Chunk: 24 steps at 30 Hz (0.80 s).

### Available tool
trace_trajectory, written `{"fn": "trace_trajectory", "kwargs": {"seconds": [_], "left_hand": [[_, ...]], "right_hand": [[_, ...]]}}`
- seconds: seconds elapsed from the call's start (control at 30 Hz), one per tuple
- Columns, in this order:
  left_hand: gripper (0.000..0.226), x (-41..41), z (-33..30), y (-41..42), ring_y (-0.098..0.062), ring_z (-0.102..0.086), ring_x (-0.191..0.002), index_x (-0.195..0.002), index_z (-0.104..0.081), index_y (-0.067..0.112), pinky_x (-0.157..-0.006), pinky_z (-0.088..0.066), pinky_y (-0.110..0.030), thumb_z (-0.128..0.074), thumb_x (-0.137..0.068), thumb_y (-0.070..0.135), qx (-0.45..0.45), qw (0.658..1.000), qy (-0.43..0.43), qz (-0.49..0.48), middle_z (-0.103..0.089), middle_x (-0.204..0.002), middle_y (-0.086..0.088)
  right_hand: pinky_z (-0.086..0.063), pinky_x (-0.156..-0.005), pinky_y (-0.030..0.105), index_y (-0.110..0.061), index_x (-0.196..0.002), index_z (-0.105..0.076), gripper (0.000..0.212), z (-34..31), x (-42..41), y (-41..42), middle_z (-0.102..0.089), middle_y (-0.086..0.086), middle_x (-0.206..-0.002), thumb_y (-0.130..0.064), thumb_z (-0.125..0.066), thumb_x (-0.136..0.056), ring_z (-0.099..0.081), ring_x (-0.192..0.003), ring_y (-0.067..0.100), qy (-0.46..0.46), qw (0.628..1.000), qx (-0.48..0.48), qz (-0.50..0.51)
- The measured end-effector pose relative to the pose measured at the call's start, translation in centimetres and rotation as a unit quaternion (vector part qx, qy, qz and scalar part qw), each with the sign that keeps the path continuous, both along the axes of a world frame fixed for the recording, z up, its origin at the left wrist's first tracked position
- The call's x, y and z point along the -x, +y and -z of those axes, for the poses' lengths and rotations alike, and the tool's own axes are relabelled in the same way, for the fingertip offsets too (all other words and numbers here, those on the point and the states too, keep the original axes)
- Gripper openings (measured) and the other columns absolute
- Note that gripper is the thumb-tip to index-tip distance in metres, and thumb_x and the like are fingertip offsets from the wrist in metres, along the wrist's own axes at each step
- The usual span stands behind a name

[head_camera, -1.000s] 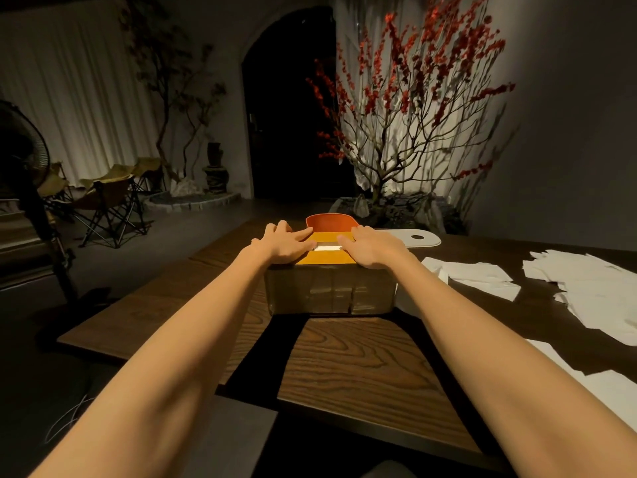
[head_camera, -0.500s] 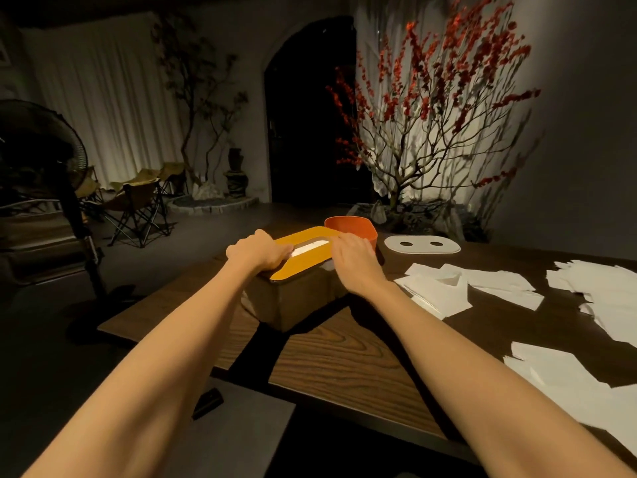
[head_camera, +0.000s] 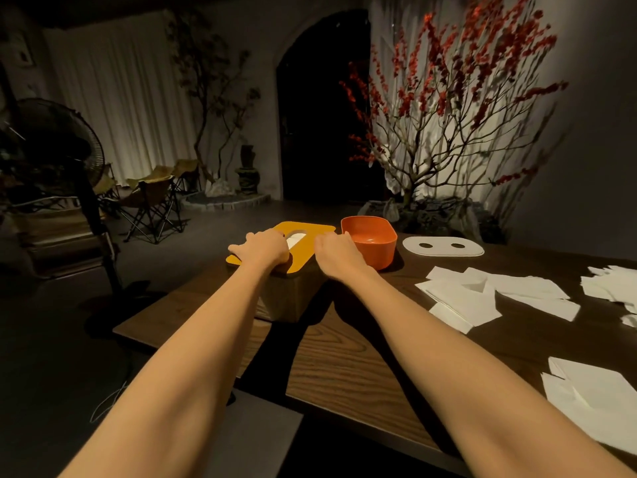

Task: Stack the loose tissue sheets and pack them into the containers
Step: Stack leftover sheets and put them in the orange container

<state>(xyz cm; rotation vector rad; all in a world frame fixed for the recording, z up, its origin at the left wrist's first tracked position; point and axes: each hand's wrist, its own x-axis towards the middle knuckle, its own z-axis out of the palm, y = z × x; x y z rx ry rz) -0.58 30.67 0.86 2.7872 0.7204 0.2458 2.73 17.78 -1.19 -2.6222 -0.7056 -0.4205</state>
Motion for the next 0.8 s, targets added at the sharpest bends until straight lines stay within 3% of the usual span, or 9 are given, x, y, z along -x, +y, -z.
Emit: {"fn": "trace_trajectory", "kwargs": {"seconds": [0.1, 0.3, 0.4, 0.5, 0.6, 0.7, 0.8], "left_hand": [[0.026, -1.1, 0.1, 1.0, -0.031, -0.049, -0.118, -0.115, -0.058, 0.015, -0.110, -0.018, -0.056, -0.041, -0.096, 0.018, -0.002, 1.000, -0.011, 0.015, -0.058, -0.121, -0.011], [0.030, -2.4, -0.5, 1.7, -0.029, -0.053, -0.116, -0.117, -0.062, 0.019, -0.113, -0.007, -0.060, -0.039, -0.097, 0.023, -0.018, 1.000, -0.002, 0.021, -0.061, -0.112, -0.006], [0.033, -2.2, -1.2, 1.7, -0.030, -0.049, -0.121, -0.120, -0.058, 0.016, -0.113, -0.003, -0.061, -0.035, -0.099, 0.025, -0.019, 0.999, 0.041, 0.029, -0.058, -0.123, -0.007], [0.027, -1.6, -1.6, 0.7, -0.033, -0.044, -0.129, -0.107, -0.057, 0.011, -0.114, 0.000, -0.059, -0.034, -0.099, 0.023, -0.034, 0.998, 0.040, 0.033, -0.055, -0.130, -0.013], [0.030, -1.6, -1.9, -1.3, -0.033, -0.046, -0.126, -0.117, -0.057, 0.009, -0.113, -0.017, -0.053, -0.036, -0.099, 0.020, -0.031, 0.997, -0.007, 0.070, -0.055, -0.131, -0.015], [0.040, -2.7, -2.6, -4.1, -0.030, -0.051, -0.123, -0.137, -0.050, 0.013, -0.103, -0.041, -0.041, -0.046, -0.097, 0.014, 0.028, 0.985, -0.052, 0.160, -0.053, -0.137, -0.013], [0.040, -3.9, -2.6, -6.9, -0.028, -0.056, -0.116, -0.131, -0.057, 0.013, -0.097, -0.049, -0.036, -0.050, -0.093, 0.005, 0.058, 0.965, -0.058, 0.250, -0.057, -0.132, -0.011]], "right_hand": [[-0.023, -0.112, 0.048, -0.003, -0.116, -0.056, 0.031, -0.6, -1.2, 0.3, -0.060, 0.016, -0.119, -0.007, -0.029, -0.101, -0.053, -0.117, 0.032, 0.001, 0.999, 0.050, -0.013], [-0.013, -0.117, 0.052, -0.010, -0.117, -0.057, 0.037, -1.1, -1.8, -0.2, -0.059, 0.013, -0.123, -0.012, -0.024, -0.102, -0.047, -0.124, 0.031, 0.003, 0.995, 0.103, -0.005], [-0.012, -0.116, 0.054, -0.011, -0.124, -0.055, 0.036, -1.5, -1.6, -0.2, -0.054, 0.013, -0.131, -0.014, -0.026, -0.103, -0.041, -0.130, 0.032, 0.030, 0.992, 0.126, -0.007], [-0.009, -0.116, 0.053, -0.013, -0.135, -0.050, 0.038, -2.1, -1.6, -0.6, -0.046, 0.012, -0.142, -0.016, -0.028, -0.104, -0.034, -0.137, 0.031, 0.063, 0.992, 0.112, -0.016], [-0.014, -0.116, 0.050, -0.017, -0.139, -0.049, 0.039, -1.7, -2.0, -1.6, -0.050, 0.009, -0.141, -0.022, -0.030, -0.105, -0.039, -0.135, 0.027, 0.082, 0.995, 0.034, -0.041], [-0.034, -0.106, 0.041, -0.017, -0.135, -0.054, 0.037, -1.4, -2.5, -3.3, -0.059, 0.009, -0.129, -0.021, -0.038, -0.103, -0.052, -0.122, 0.027, 0.069, 0.997, -0.023, -0.013], [-0.042, -0.095, 0.039, -0.020, -0.136, -0.053, 0.037, -1.4, -3.9, -5.7, -0.054, 0.012, -0.134, -0.020, -0.041, -0.101, -0.052, -0.119, 0.032, 0.086, 0.994, -0.033, 0.065]]}}
